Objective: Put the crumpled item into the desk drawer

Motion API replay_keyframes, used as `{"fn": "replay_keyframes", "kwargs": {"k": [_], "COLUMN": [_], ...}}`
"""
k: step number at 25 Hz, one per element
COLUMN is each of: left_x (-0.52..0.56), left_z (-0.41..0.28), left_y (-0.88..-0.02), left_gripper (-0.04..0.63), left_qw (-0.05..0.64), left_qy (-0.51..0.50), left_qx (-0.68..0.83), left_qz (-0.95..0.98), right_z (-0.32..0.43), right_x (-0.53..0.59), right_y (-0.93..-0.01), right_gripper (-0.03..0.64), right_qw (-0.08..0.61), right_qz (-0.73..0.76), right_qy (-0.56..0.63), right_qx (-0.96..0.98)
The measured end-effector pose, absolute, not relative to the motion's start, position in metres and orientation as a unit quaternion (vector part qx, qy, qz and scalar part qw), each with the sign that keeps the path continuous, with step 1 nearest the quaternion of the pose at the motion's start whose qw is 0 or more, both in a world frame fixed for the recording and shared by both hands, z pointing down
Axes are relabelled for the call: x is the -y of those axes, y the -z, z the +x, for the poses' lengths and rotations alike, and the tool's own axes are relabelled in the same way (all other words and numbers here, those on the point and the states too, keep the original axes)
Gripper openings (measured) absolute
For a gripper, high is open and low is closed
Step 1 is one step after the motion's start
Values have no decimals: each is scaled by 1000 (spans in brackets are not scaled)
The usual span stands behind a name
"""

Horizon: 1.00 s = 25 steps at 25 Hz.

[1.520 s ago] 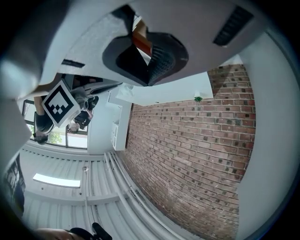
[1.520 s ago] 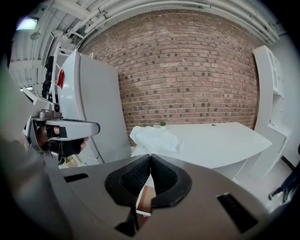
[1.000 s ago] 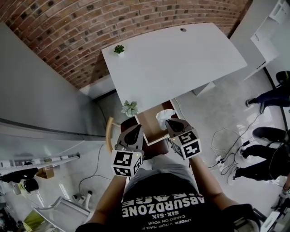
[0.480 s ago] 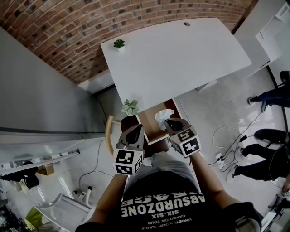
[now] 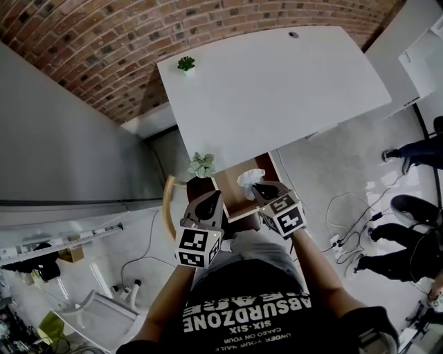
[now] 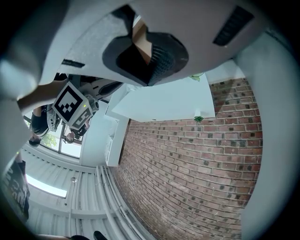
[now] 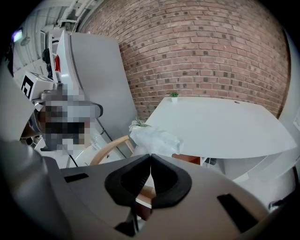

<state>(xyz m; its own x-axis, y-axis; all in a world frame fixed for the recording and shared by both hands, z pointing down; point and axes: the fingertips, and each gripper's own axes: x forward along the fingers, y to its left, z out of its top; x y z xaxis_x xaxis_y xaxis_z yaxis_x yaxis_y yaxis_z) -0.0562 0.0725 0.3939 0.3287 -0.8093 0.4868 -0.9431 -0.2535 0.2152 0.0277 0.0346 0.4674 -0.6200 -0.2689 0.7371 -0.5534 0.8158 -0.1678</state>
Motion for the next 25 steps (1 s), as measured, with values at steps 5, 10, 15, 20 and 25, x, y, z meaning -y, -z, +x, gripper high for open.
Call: {"fn": "replay_keyframes", "kwargs": {"k": [5, 10, 15, 20, 25], "left_x": [-66, -63, -60, -58, -56], "left_z": [-55, -52, -51, -50, -49], "left_y": [-402, -409, -417, -424, -432], "left_gripper": [5, 5, 5, 5, 5], "left_qw": [246, 251, 257, 261, 265], "left_qy": [-143, -148, -153, -156, -162], "left_qx": [564, 565, 567, 569, 566], "left_qz": [775, 772, 768, 764, 764], "right_z": [24, 25, 27, 28, 27], "right_x": [-31, -29, -26, -25, -23], "right_y": [-477, -485, -495, -506, -514], "right_gripper": [0, 0, 2, 0, 1], "right_qw": [378, 385, 393, 401, 405], "right_qz": [221, 211, 204, 196, 194], "right_qy": [-196, -197, -198, -198, -202], "right_qx": [878, 877, 874, 873, 870]}}
